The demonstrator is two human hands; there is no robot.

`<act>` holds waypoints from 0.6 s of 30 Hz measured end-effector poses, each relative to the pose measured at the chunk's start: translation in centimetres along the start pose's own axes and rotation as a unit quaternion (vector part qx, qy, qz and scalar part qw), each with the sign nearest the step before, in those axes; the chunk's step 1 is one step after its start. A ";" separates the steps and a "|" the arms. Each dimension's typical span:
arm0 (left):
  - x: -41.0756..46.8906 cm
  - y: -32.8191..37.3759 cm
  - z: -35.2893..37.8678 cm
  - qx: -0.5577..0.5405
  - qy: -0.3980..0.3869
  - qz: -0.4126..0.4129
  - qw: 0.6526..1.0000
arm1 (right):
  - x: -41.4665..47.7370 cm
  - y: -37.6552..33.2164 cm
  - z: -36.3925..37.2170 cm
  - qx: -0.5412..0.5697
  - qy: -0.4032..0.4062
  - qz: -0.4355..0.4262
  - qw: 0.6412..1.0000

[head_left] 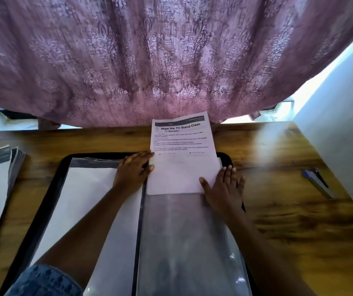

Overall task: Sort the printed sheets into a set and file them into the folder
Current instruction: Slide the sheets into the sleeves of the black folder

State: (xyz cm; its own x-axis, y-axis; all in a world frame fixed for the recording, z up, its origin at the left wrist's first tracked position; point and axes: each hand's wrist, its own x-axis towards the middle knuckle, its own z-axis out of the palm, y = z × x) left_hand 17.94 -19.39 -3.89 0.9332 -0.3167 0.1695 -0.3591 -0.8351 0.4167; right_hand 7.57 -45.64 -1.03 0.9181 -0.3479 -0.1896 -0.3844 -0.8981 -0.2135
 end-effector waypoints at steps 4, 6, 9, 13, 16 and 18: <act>0.2 -0.4 0.4 0.014 0.000 -0.016 1.000 | 6.5 -6.0 -2.0 0.045 0.110 -0.148 0.982; 0.2 -0.1 0.4 0.026 -0.007 -0.026 0.999 | 10.9 -9.4 -2.0 0.021 0.086 -0.233 0.969; 0.2 0.2 0.3 0.021 -0.014 -0.041 0.999 | 16.3 -12.4 -1.2 -0.037 0.026 -0.275 0.960; 0.3 0.2 0.4 0.012 -0.010 -0.047 0.999 | 20.3 -13.3 -0.9 -0.045 0.010 -0.263 0.964; 0.3 0.2 0.4 0.013 -0.003 -0.041 0.999 | 21.6 -13.6 -1.8 -0.022 0.022 -0.267 0.963; 0.3 0.1 0.5 0.013 -0.004 -0.044 0.999 | 22.1 -13.7 -2.7 0.017 0.022 -0.277 0.960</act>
State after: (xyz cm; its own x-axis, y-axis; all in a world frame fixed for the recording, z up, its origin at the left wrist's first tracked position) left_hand 18.20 -19.83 -4.23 0.9611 -0.2459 0.1259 -0.2761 -0.8713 0.4058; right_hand 33.35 -41.78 0.30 0.9855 0.1698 0.0035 0.1630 -0.9397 -0.3006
